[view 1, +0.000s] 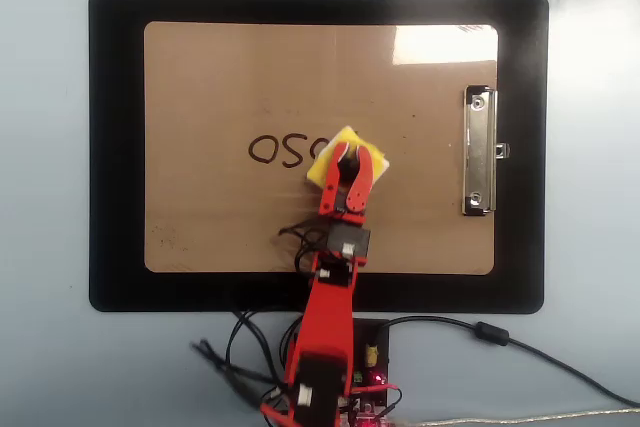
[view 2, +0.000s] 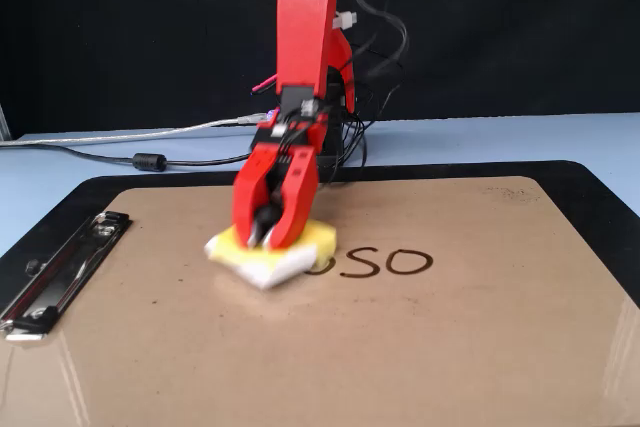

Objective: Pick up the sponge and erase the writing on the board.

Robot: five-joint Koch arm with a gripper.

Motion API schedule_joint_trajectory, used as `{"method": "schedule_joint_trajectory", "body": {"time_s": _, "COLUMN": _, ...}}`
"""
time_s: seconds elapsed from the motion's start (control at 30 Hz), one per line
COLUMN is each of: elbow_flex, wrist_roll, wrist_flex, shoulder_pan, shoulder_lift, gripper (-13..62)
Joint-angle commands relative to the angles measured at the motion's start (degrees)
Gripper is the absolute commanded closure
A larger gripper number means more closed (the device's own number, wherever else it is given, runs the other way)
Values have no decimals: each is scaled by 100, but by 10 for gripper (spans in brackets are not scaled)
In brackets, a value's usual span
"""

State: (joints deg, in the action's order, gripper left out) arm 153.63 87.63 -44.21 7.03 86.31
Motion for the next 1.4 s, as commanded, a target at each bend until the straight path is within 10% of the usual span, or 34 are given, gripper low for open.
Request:
{"method": "schedule_joint_trajectory", "body": {"time_s": 0.0, "elbow_flex": 835, "wrist_roll": 44, "wrist_flex": 9, "shoulder_pan": 9, "shoulder_lift": 1222, "gripper": 574}}
{"method": "schedule_joint_trajectory", "body": {"time_s": 0.17, "elbow_flex": 967, "wrist_roll": 44, "wrist_flex": 281, "shoulder_pan": -79, "shoulder_lift": 1608, "gripper": 574}}
{"method": "schedule_joint_trajectory", "body": {"time_s": 0.5, "elbow_flex": -3524, "wrist_roll": 53, "wrist_flex": 343, "shoulder_pan": -97, "shoulder_lift": -2268, "gripper": 574}}
{"method": "schedule_joint_trajectory", "body": {"time_s": 0.83, "elbow_flex": -958, "wrist_roll": 53, "wrist_flex": 176, "shoulder_pan": 422, "shoulder_lift": -475, "gripper": 574}}
{"method": "schedule_joint_trajectory", "body": {"time_s": 1.2, "elbow_flex": -4104, "wrist_roll": 53, "wrist_flex": 721, "shoulder_pan": -176, "shoulder_lift": -2663, "gripper": 574}}
{"method": "schedule_joint_trajectory", "body": {"time_s": 1.37, "elbow_flex": -3085, "wrist_roll": 70, "wrist_flex": 2241, "shoulder_pan": -343, "shoulder_lift": -1090, "gripper": 574}}
